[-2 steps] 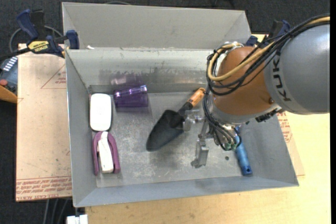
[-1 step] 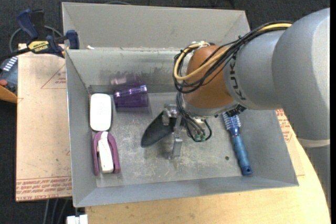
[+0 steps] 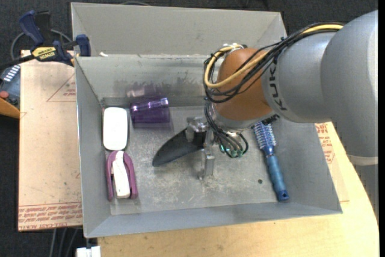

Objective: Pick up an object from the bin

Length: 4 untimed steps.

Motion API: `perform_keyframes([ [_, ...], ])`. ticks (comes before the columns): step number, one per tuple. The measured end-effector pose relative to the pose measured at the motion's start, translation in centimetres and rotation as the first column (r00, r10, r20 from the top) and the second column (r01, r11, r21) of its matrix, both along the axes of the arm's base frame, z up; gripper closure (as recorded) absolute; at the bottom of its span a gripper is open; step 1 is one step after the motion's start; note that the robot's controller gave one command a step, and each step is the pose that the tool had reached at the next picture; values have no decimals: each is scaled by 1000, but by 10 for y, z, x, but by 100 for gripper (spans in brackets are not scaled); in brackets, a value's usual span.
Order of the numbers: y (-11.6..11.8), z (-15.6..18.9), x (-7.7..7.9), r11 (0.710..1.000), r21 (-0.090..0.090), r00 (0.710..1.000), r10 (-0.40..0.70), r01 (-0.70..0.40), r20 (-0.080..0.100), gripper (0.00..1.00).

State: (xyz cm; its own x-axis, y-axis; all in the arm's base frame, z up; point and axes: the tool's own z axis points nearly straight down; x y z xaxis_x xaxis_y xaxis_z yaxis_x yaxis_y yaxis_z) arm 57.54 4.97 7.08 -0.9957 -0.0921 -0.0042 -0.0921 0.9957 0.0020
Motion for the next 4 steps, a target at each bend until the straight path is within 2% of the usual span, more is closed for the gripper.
perform_keyframes([
  [4, 0, 0, 0, 1000, 1, 1000, -2, 2, 0, 0],
])
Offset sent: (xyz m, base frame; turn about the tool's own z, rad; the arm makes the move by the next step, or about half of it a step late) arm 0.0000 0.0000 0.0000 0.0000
